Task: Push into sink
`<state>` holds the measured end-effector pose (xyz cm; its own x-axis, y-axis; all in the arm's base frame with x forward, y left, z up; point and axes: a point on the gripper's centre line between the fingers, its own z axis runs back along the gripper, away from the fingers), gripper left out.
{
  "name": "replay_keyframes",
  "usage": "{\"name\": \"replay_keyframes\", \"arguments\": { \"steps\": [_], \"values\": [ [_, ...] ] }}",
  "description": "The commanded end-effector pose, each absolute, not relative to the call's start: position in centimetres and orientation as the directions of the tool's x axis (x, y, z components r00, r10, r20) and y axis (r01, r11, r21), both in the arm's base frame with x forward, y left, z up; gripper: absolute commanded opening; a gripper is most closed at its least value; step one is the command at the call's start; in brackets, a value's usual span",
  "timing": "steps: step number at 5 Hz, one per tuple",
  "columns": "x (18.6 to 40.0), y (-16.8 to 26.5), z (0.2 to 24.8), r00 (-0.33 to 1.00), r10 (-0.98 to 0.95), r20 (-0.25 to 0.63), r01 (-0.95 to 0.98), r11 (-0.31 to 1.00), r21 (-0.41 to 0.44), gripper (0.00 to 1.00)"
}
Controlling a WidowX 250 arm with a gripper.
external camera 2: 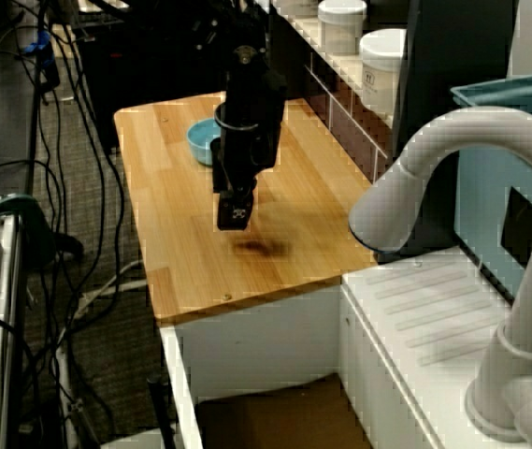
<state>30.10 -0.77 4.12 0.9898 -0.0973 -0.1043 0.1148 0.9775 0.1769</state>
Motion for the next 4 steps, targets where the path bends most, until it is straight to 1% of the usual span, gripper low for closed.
{"name": "replay_keyframes", "arguments": {
  "steps": [1, 2, 3, 4],
  "values": [
    [30.1, -0.8, 4.1, 0.99, -0.097, -0.104, 0.115, 0.978, 0.177, 1.0],
    [30.0, 1.3, 7.3, 0.994, -0.102, -0.046, 0.108, 0.982, 0.155, 1.0],
    [29.7, 4.3, 10.2, 0.995, -0.097, -0.005, 0.097, 0.989, 0.111, 1.0],
    [29.7, 7.4, 11.1, 0.997, -0.078, 0.029, 0.076, 0.995, 0.067, 1.0]
  ]
}}
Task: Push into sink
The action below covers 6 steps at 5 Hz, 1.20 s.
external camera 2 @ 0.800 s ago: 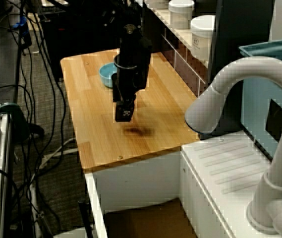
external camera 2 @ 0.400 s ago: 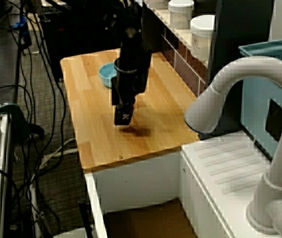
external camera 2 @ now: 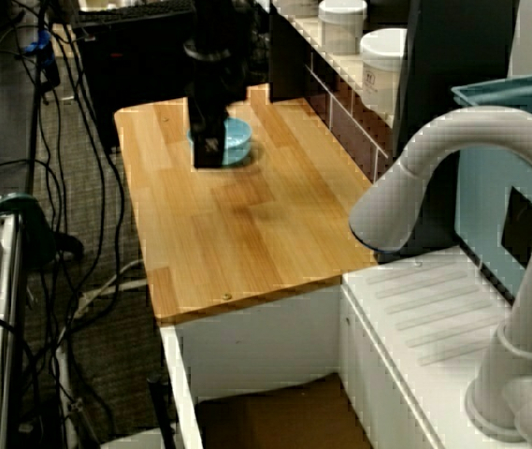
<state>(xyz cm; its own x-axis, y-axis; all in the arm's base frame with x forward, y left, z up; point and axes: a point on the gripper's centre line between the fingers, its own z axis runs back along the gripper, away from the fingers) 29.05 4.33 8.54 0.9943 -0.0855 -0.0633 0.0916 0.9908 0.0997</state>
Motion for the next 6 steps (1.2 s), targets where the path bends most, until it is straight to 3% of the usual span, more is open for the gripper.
{"name": "replay_keyframes", "arguments": {
  "steps": [1, 2, 4, 6],
  "values": [
    [30.5, 10.3, 9.4, 0.993, -0.101, 0.056, 0.101, 0.995, 0.008, 1.0],
    [32.3, 11.3, 7.6, 0.995, -0.099, 0.024, 0.099, 0.995, 0.013, 1.0],
    [33.7, 14.6, 8.5, 0.998, -0.043, 0.047, 0.042, 0.999, 0.012, 1.0],
    [33.3, 15.0, 8.6, 0.999, -0.036, 0.04, 0.036, 0.999, -0.005, 1.0]
  ]
}}
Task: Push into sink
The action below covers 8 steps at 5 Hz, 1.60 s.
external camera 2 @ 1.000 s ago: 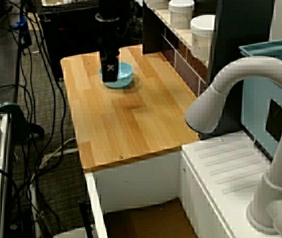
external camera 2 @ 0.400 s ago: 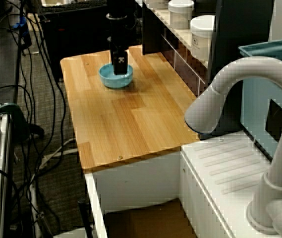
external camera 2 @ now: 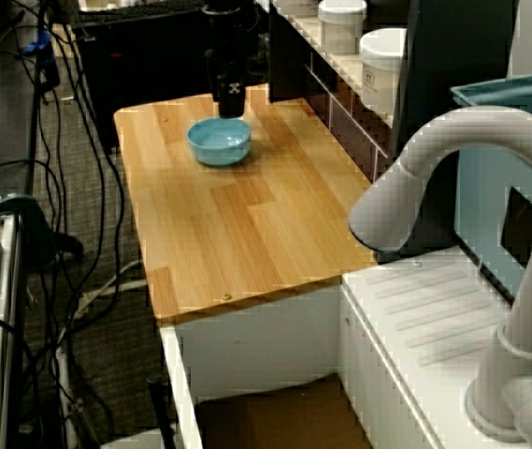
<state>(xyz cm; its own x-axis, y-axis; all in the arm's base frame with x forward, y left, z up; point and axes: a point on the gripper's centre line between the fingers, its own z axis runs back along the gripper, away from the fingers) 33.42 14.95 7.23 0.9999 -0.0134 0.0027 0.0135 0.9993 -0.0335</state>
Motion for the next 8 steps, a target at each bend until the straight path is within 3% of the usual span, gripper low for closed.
{"name": "replay_keyframes", "arguments": {
  "steps": [1, 3, 7, 8],
  "values": [
    [32.2, 14.3, 8.8, 0.998, -0.05, 0.044, 0.05, 0.999, -0.011, 1.0],
    [31.1, 13.3, 7.1, 0.998, -0.051, 0.048, 0.049, 0.998, 0.03, 1.0],
    [33.7, 12.9, 4.0, 1.0, -0.022, 0.001, 0.022, 0.998, 0.051, 1.0],
    [34.1, 11.4, 3.3, 0.999, -0.037, -0.032, 0.038, 0.999, 0.022, 1.0]
  ]
}}
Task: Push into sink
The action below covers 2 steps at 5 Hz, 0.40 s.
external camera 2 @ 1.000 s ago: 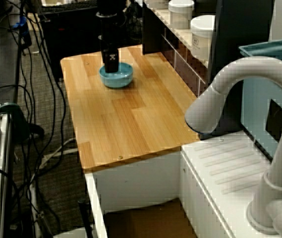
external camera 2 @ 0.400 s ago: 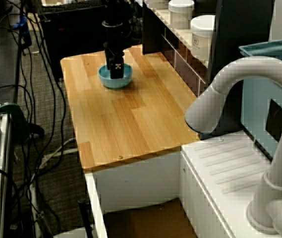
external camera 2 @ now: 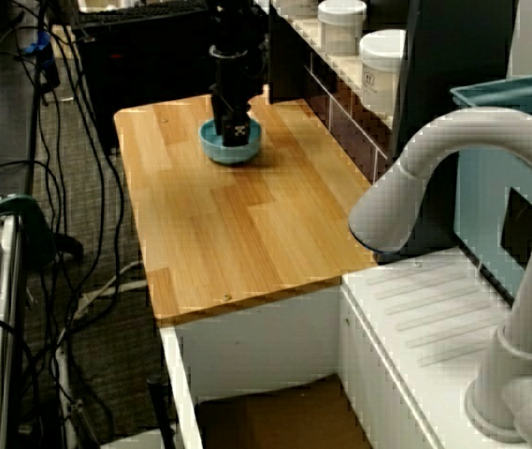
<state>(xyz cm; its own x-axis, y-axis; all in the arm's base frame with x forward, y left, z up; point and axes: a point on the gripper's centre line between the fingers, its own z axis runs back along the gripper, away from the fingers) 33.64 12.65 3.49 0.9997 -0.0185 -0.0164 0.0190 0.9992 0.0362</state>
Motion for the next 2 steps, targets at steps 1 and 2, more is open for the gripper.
{"name": "replay_keyframes", "arguments": {
  "steps": [1, 2],
  "values": [
    [34.0, 7.7, 2.9, 0.997, -0.069, -0.044, 0.07, 0.998, 0.013, 1.0],
    [33.1, 2.7, 3.1, 0.988, -0.135, -0.075, 0.135, 0.991, 0.0, 1.0]
  ]
}}
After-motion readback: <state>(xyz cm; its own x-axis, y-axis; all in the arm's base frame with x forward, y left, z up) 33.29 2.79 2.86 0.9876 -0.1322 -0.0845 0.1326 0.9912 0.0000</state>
